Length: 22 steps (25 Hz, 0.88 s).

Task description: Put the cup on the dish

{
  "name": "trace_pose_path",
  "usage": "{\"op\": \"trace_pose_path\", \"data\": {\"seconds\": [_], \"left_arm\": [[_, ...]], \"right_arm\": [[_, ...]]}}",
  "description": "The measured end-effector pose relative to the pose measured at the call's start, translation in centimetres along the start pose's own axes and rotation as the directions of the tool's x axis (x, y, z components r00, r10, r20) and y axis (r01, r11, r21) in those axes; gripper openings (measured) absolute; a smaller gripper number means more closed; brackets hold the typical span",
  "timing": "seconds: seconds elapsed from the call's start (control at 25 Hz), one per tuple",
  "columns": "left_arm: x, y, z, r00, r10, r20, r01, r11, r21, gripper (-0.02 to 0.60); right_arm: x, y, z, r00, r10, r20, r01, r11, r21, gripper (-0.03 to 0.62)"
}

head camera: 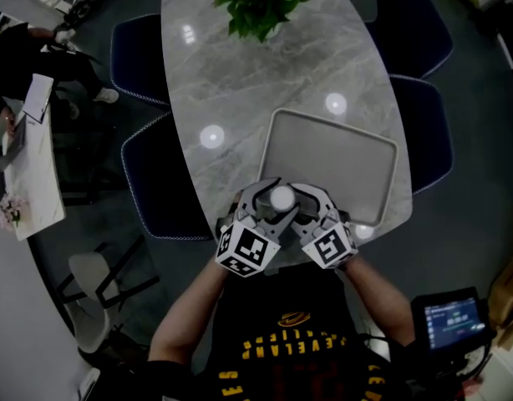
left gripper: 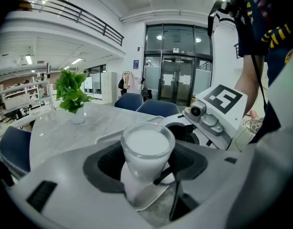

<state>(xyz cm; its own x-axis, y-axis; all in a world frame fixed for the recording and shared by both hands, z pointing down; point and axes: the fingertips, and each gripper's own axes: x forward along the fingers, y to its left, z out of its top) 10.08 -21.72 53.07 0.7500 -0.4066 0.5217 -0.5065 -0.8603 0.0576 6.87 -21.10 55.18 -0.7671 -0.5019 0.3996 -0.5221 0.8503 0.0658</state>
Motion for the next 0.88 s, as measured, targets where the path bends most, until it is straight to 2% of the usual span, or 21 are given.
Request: {"op": "trace_pose_path", "data": {"seconds": [0.64, 0.88], "left_arm": [[0.7, 0.7, -3.0, 0.995, 0.014, -0.096, -0.019, 0.998, -0.057, 0.263], [1.3, 0.5, -3.5, 0.993, 0.018, -0.120, -0.025, 0.998, -0.054, 0.262]], "right_arm": [[1.5, 0.5, -2.2, 0.991, 0.027, -0.133, -0.035, 0.998, -0.057, 0.226], [1.5, 0.6, -3.1, 0.984, 0.029, -0.174, -0.042, 0.996, -0.074, 0.227]]}}
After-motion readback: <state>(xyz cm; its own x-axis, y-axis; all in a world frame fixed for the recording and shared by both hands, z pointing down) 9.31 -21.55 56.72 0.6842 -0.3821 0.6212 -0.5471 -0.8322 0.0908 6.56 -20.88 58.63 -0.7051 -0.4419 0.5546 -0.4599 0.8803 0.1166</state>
